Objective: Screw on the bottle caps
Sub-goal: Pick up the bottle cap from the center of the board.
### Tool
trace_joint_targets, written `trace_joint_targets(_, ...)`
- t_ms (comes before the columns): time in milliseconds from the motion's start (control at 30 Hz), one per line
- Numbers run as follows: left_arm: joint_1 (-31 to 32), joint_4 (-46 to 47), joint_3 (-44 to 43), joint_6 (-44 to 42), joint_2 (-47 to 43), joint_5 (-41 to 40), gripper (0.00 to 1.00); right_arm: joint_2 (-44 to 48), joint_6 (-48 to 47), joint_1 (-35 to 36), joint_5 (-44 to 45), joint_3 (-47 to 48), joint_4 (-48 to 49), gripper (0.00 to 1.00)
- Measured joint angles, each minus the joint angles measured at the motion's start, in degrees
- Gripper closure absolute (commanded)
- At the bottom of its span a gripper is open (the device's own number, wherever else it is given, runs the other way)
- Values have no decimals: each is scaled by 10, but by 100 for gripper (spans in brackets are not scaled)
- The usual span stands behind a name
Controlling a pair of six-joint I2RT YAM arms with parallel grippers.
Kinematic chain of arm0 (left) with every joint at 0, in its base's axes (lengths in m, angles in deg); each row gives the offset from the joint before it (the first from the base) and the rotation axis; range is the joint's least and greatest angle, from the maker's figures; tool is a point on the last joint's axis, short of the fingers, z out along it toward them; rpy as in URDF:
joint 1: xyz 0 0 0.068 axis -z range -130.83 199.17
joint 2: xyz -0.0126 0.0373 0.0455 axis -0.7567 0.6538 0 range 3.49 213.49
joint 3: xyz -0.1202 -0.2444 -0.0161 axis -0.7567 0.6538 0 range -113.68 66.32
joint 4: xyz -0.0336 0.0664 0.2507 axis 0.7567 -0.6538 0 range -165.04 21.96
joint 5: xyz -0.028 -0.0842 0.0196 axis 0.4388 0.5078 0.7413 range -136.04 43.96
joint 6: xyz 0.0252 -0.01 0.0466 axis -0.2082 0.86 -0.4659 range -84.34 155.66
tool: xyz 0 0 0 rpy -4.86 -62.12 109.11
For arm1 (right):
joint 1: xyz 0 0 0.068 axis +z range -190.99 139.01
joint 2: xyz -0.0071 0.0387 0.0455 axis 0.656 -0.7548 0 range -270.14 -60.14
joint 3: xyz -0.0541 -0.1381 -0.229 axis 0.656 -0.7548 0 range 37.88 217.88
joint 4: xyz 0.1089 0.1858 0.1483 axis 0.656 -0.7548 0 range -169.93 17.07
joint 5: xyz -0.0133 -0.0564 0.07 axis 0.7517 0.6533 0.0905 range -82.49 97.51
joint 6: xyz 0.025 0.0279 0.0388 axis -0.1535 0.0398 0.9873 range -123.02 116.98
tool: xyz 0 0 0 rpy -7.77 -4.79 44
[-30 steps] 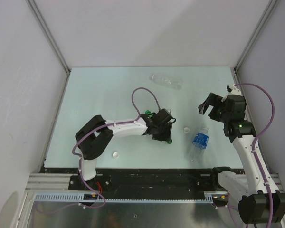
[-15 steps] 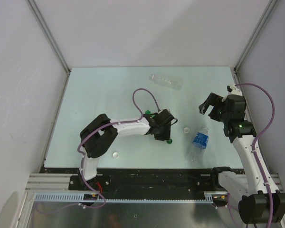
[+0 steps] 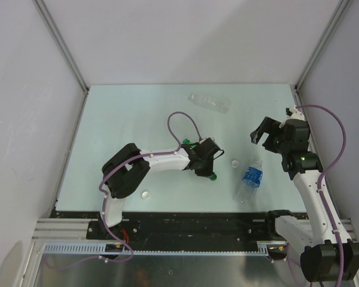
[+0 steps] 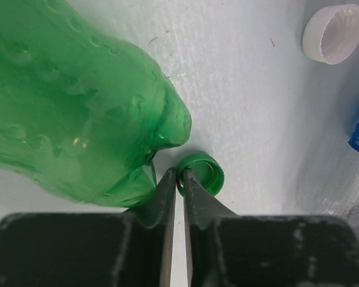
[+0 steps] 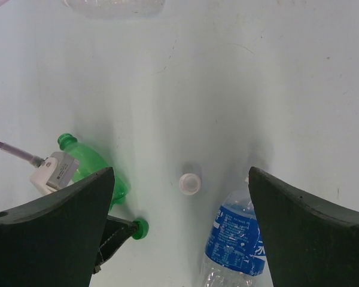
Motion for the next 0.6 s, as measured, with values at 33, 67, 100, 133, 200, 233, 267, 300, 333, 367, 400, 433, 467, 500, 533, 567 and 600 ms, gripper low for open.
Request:
trace_joint_targets(33,0,1,0,-1,1,0,95,0,0,0,0,0,0,1)
trace_joint_targets(67,1,2,0,-3,1,0,98,0,0,0,-2,0,0,1)
trace_joint_targets(100,2,2,-1,-4,1,0,99,0,0,0,-4,0,0,1)
trace_joint_targets(133,2,3,-2,-7,2,1,99,0,0,0,-5,0,0,1)
trace_joint_targets(200,3,4,-3,-13,2,2,100,0,0,0,-7,0,0,1)
trace_joint_targets(233,3,5,-3,-14,2,3,100,0,0,0,-8,0,0,1)
trace_joint_targets(267,3,5,-3,-17,2,6,100,0,0,0,-9,0,0,1)
trace_joint_targets(300,3,6,-3,-19,2,8,100,0,0,0,-10,0,0,1)
trace_joint_targets(333,3,6,-3,-23,2,11,100,0,0,0,-12,0,0,1)
trace_joint_targets(367,3,6,-3,-27,2,12,100,0,0,0,-13,0,0,1)
trace_joint_targets(400,4,7,-3,-33,2,12,100,0,0,0,-15,0,0,1)
trace_joint_targets(433,4,7,-3,-40,1,13,100,0,0,0,-17,0,0,1)
trace_joint_targets(467,5,5,-3,-49,-1,12,100,0,0,0,-21,0,0,1)
trace_joint_targets(500,5,1,-3,-60,-4,9,100,0,0,0,-27,0,0,1)
trace_joint_targets(533,6,-2,-3,-70,-9,7,100,0,-1,0,-36,0,1,1)
trace_joint_targets(567,6,-4,-2,-84,-19,1,100,1,0,0,-46,0,1,1)
trace_joint_targets(600,7,-4,-1,-95,-30,-2,100,1,0,0,-54,0,2,1)
